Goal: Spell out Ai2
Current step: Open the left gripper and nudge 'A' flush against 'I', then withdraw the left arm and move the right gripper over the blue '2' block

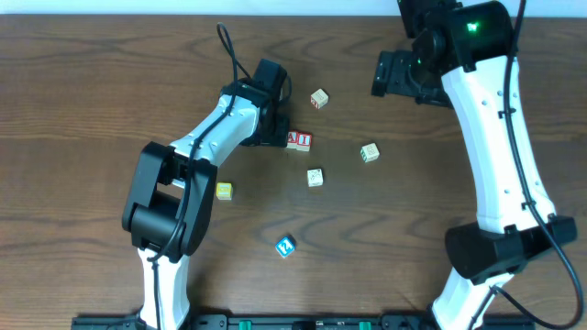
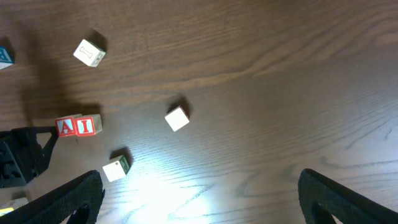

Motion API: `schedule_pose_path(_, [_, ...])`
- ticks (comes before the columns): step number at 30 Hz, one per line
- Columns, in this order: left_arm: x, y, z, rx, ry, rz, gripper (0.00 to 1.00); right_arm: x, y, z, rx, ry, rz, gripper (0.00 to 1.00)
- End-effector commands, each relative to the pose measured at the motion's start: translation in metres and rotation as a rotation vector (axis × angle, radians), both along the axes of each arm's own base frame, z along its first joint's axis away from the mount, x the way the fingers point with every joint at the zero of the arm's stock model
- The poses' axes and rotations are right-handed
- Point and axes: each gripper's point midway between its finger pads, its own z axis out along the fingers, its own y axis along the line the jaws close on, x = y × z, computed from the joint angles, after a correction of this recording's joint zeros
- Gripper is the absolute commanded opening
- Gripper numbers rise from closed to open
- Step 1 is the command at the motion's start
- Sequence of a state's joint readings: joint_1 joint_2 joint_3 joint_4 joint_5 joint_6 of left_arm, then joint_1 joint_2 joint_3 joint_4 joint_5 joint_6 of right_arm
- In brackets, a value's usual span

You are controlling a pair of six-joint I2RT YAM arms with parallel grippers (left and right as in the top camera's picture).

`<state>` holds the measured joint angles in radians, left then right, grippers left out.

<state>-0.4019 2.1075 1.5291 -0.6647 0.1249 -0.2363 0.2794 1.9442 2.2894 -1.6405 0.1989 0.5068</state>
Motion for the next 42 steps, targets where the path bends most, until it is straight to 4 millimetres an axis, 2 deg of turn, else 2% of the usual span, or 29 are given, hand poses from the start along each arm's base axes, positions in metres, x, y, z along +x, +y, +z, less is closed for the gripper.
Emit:
schedule_pose_path(1, [-0.001, 0.002, -0.005, 0.004, 0.011, 0.006, 0.59, 0.001, -0.002, 0.001, -0.017, -0.002, 0.009, 0.99])
schedule_pose_path(7, [-0.001, 0.002, -0.005, 0.005, 0.009, 0.006, 0.63, 0.001, -0.002, 0.001, -0.017, -0.002, 0.009, 0.99])
schedule_pose_path(12, [0.004, 0.005, -0.002, 0.018, -0.011, 0.014, 0.60, 0.001, -0.002, 0.001, -0.017, -0.002, 0.009, 0.99])
schedule_pose_path(17, [0.014, 0.038, 0.019, 0.134, -0.033, 0.070, 0.60, -0.001, -0.003, 0.020, 0.004, -0.071, 0.002, 0.99])
schedule_pose_path(21, [0.023, 0.057, 0.067, 0.157, -0.099, 0.097, 0.60, -0.016, -0.005, 0.053, 0.032, -0.164, 0.003, 0.99])
schedule_pose_path(23, [0.026, 0.064, 0.103, 0.134, -0.162, 0.116, 0.60, -0.026, -0.009, 0.071, 0.037, -0.216, 0.001, 0.99])
schedule_pose_path(25, [0.022, 0.073, 0.150, 0.103, -0.248, 0.140, 0.63, -0.038, -0.015, 0.090, 0.036, -0.270, -0.005, 0.99])
schedule_pose_path(27, [0.012, 0.081, 0.191, 0.080, -0.326, 0.144, 0.71, -0.050, -0.019, 0.100, 0.042, -0.292, -0.005, 0.99])
schedule_pose_path(29, [-0.007, 0.089, 0.234, 0.076, -0.411, 0.108, 0.92, -0.067, -0.022, 0.103, 0.045, -0.273, -0.001, 0.99])
schedule_pose_path(30, [-0.017, 0.094, 0.250, 0.085, -0.441, 0.093, 0.97, -0.073, -0.022, 0.102, 0.049, -0.257, 0.003, 0.99])
schedule_pose_path(31, [-0.027, 0.101, 0.263, 0.101, -0.466, 0.101, 0.95, -0.078, -0.014, 0.101, 0.068, -0.243, 0.065, 0.99])
schedule_pose_path(33, [-0.049, 0.119, 0.286, 0.152, -0.505, 0.134, 0.95, -0.089, 0.004, 0.100, 0.089, -0.231, 0.145, 0.99])
schedule_pose_path(36, [-0.075, 0.136, 0.303, 0.193, -0.528, 0.160, 0.95, -0.106, 0.023, 0.100, 0.059, -0.235, 0.234, 0.99])
schedule_pose_path(39, [-0.098, 0.143, 0.312, 0.193, -0.526, 0.162, 0.95, -0.126, 0.049, 0.091, 0.055, -0.204, 0.343, 0.99])
schedule_pose_path(42, [-0.115, 0.148, 0.316, 0.191, -0.521, 0.170, 0.95, -0.144, 0.065, 0.071, 0.034, -0.138, 0.431, 0.99])
